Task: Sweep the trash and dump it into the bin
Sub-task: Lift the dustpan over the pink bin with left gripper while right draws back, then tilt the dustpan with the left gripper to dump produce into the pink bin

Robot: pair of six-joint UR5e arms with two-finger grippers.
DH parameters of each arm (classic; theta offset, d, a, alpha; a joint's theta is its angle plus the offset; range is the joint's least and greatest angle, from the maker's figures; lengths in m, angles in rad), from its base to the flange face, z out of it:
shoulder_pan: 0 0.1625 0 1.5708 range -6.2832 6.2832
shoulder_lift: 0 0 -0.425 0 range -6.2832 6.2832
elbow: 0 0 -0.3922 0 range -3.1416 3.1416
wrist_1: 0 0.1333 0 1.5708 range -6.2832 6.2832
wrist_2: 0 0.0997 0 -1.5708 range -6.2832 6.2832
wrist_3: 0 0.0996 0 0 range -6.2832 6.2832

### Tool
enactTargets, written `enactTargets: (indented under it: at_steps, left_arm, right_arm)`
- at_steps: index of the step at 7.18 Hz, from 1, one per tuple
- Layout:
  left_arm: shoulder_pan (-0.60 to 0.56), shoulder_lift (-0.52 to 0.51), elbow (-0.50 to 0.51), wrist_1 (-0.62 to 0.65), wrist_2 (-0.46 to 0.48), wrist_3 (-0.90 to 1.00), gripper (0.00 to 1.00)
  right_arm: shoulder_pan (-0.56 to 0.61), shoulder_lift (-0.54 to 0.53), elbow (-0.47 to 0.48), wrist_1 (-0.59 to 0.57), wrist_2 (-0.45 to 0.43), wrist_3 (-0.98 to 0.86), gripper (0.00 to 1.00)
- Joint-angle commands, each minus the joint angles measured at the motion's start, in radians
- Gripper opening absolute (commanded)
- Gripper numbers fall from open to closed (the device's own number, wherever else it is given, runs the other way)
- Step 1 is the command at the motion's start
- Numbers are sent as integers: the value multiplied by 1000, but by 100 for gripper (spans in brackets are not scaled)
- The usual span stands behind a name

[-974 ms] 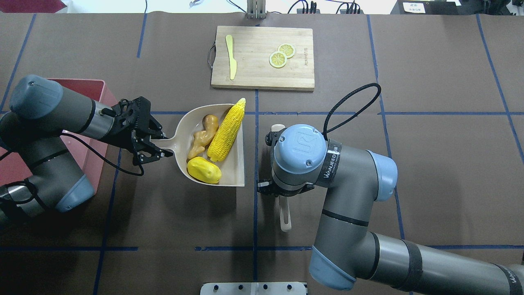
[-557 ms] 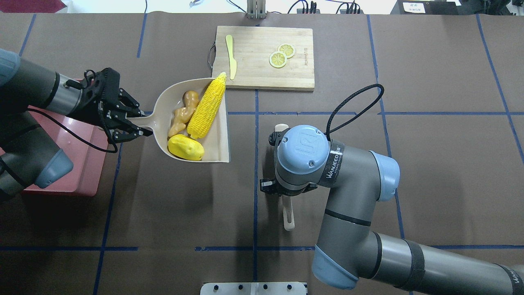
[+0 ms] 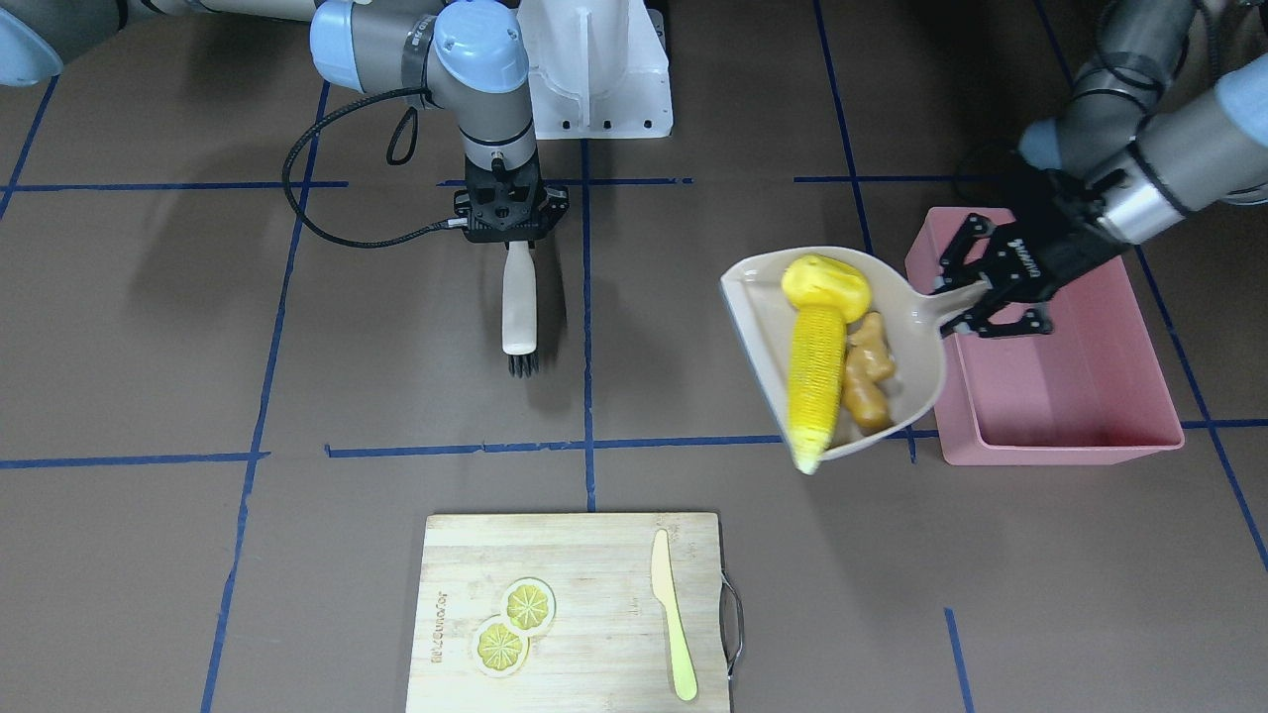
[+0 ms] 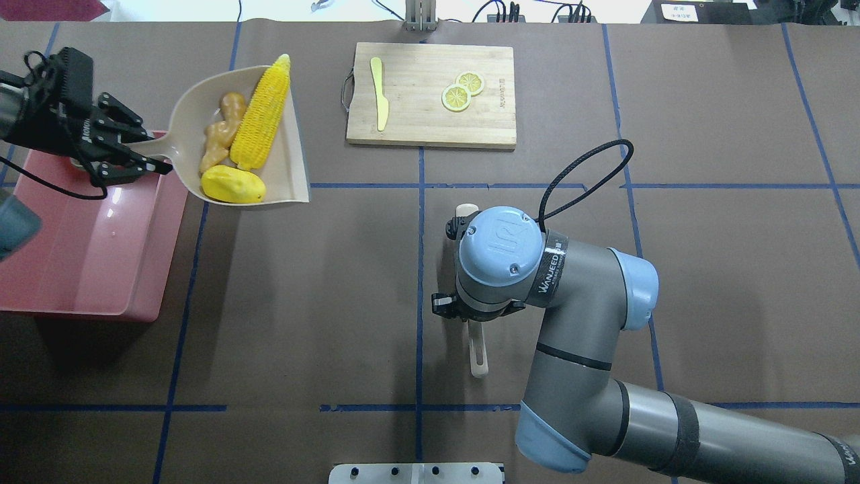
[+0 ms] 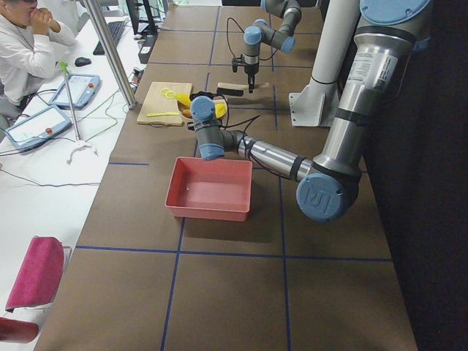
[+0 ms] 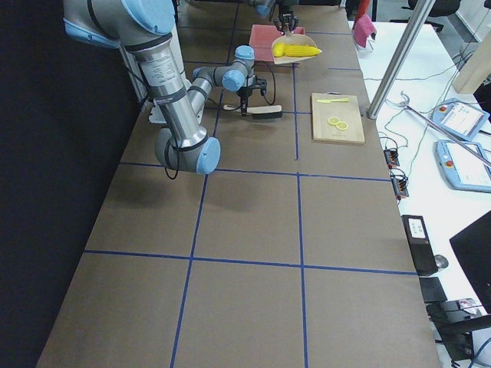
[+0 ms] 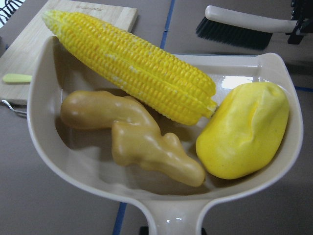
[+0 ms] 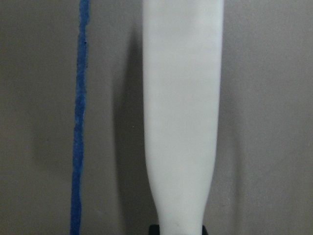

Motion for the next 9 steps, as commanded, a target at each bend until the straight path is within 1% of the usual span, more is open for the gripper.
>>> enactTargets:
  at_steps: [1,2,3,5,7,9]
  left_arm:
    - [-123,77,1,0,-65,1,0]
    - [-155,114,6,-3,-80,1,0]
    - [-198,176,7,-3,-91,7,0]
    - [-265,206,19,2,-102,-1,0]
    - [-368,211,85,-3,-174,22,0]
    - [-437,240,88,5,-182,29,0]
  right_arm:
    - [0,-4,-2,1,0,0,0]
    - [0,-4,-2,1,0,0,0]
    - [-2,-4,-4,1,0,0,0]
    - [0,-6,-4,1,-6,-2,0]
    - [0,-6,-4,1,-6,-2,0]
    - [0,-6,-2,1,-6,-2,0]
